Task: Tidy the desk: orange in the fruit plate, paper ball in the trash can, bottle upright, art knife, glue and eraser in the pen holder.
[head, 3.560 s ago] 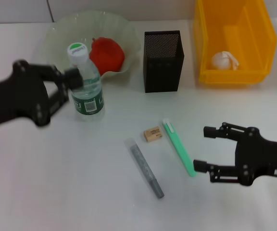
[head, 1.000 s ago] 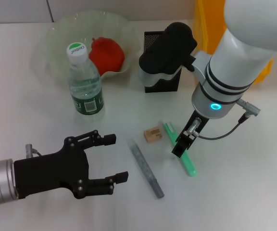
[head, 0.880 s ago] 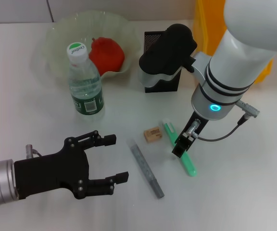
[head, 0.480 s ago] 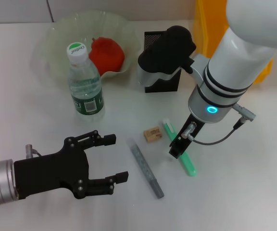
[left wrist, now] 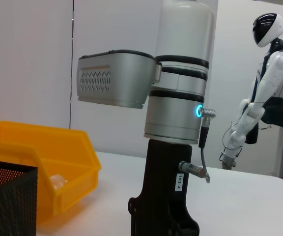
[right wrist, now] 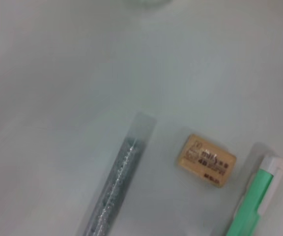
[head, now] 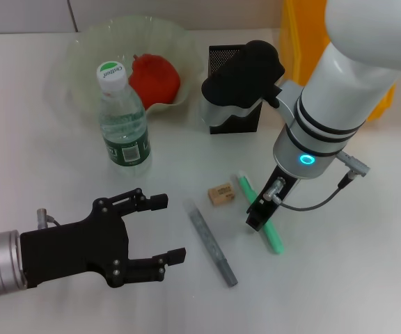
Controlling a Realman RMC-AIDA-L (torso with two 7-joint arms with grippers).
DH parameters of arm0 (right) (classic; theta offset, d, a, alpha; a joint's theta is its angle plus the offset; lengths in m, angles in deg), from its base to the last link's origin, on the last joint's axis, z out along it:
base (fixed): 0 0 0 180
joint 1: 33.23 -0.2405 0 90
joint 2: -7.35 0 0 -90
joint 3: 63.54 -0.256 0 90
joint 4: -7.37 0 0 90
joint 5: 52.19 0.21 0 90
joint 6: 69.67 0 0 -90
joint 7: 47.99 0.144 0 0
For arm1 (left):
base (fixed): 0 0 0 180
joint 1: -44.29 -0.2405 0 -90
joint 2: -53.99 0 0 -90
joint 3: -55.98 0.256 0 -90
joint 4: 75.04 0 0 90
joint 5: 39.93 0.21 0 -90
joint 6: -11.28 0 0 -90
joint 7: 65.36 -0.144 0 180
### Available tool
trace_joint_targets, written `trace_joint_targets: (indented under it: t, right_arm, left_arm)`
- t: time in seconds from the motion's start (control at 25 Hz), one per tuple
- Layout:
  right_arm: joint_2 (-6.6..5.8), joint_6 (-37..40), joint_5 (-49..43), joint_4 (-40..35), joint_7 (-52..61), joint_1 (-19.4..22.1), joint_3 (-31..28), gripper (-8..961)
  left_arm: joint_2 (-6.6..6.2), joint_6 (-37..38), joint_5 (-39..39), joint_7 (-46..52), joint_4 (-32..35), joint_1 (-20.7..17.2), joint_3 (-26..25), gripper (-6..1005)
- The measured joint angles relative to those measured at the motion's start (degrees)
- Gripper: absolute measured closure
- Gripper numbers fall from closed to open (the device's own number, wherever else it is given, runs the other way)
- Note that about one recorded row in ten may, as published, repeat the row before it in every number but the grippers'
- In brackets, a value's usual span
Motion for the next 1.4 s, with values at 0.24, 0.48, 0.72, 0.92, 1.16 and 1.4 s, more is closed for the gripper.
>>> trace_joint_targets:
  t: [0.24, 0.48, 0.72, 0.92, 1.16, 1.4]
  right_arm:
    - [0.0, -0.58, 0.1, 0.71, 0.0, -0.29, 0.01, 606]
    - [0.0, -0.86, 0.87, 2.2, 0.0, -0.92, 0.3, 638]
    - [0.0, -0.74, 0.91, 2.52, 0.02, -1.29, 0.44, 670]
    - [0.0, -0.52, 0.49, 2.23, 0.03, -1.29, 0.75, 726]
    - [-0.18, -0.42, -0.03, 0.57, 0.02, 0.11, 0.31, 870]
    - [-0.41, 4.19, -7.42, -11.04, -0.2, 6.83, -8.56, 883]
  left_arm:
    - [0.0, 0.0, 0.08, -0.03, 0.0, -0.13, -0.65, 155]
    - [0.0, -0.03, 0.03, -0.09, 0.0, -0.07, -0.78, 155]
    - [0.0, -0.07, 0.0, -0.1, 0.0, -0.05, -0.84, 155]
    - [0.0, -0.09, -0.01, -0.12, -0.22, -0.05, -0.9, 155]
    - [0.0, -0.14, 0.23, -0.35, -0.69, 0.09, -1.42, 155]
    - [0.0, -0.08, 0.04, -0.36, -0.71, 0.04, -1.4, 155]
